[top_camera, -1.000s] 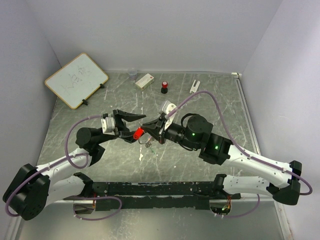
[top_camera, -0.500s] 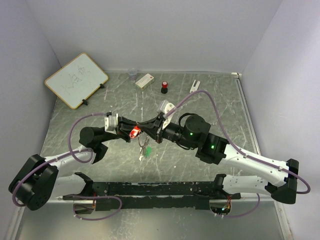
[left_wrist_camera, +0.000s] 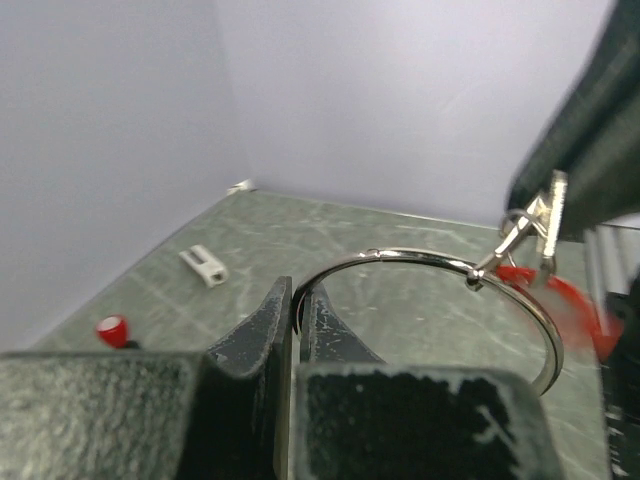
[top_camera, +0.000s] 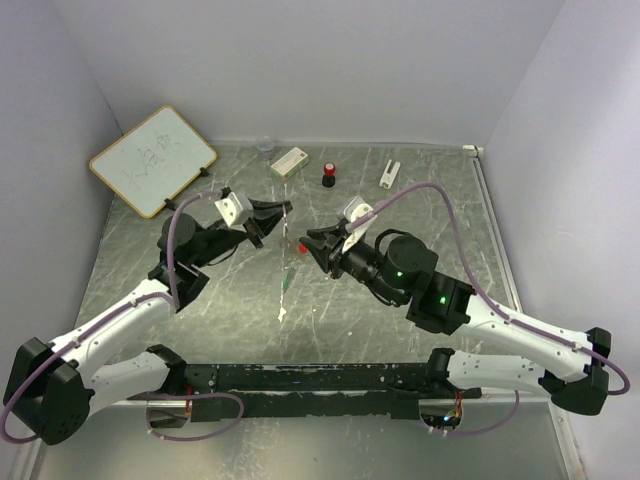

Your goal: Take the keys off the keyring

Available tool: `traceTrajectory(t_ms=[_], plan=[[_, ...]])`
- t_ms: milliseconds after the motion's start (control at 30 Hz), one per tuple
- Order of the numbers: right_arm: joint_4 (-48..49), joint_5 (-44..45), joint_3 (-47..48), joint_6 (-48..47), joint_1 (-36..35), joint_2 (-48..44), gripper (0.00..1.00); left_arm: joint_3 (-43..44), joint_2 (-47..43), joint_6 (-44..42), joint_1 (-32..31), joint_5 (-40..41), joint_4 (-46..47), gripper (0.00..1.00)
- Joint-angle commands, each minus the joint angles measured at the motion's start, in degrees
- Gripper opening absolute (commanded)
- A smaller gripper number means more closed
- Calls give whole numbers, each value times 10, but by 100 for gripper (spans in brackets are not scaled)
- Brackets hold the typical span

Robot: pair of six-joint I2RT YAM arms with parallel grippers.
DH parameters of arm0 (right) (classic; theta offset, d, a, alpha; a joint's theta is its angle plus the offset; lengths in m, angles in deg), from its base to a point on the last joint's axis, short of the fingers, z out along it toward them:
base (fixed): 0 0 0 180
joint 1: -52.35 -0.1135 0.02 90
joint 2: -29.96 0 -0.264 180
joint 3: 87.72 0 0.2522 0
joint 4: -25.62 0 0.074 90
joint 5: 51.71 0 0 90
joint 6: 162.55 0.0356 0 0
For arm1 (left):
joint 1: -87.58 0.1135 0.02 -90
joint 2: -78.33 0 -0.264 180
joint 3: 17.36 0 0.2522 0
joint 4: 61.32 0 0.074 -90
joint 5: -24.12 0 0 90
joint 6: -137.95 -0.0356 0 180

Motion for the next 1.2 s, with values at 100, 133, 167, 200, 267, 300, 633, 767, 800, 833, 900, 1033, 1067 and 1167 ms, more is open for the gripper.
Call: traceTrajectory(t_ms=[100, 133, 167, 200, 267, 300, 633, 767, 800, 833, 900, 1033, 1067, 1167], plan=[[-27, 195, -23, 0, -1, 10, 26, 86, 2, -101, 4, 133, -171, 7], [-26, 210, -27, -1, -2, 14, 27, 95, 4, -106, 4, 133, -185, 7], [-24, 220, -30, 0, -2, 18, 27, 105, 7, -112, 3, 134, -197, 7], [-18, 224, -35, 0, -2, 23, 27, 112, 9, -114, 3, 133, -205, 7], [-4, 218, -49, -2, -2, 25, 28, 119, 9, -116, 1, 124, -209, 7], [6, 213, -57, -2, -2, 26, 28, 119, 7, -115, 0, 118, -206, 7], [77, 118, -133, 0, -3, -15, 57, 154, -2, -102, -3, 116, -220, 7], [112, 97, -164, -4, -6, -30, 77, 152, -11, -87, -5, 127, -212, 7], [122, 93, -172, -7, -7, -31, 78, 153, -12, -83, -5, 131, -211, 7], [132, 92, -176, -11, -8, -31, 79, 153, -12, -80, -5, 135, -212, 7], [150, 97, -180, -23, -13, -25, 79, 157, -13, -74, -6, 142, -216, 7], [171, 105, -174, -42, -16, -1, 75, 162, -16, -65, -8, 161, -227, 7], [176, 104, -172, -45, -16, 7, 71, 160, -17, -63, -9, 162, -226, 7], [189, 102, -163, -54, -16, 29, 54, 156, -19, -60, -9, 163, -223, 7]])
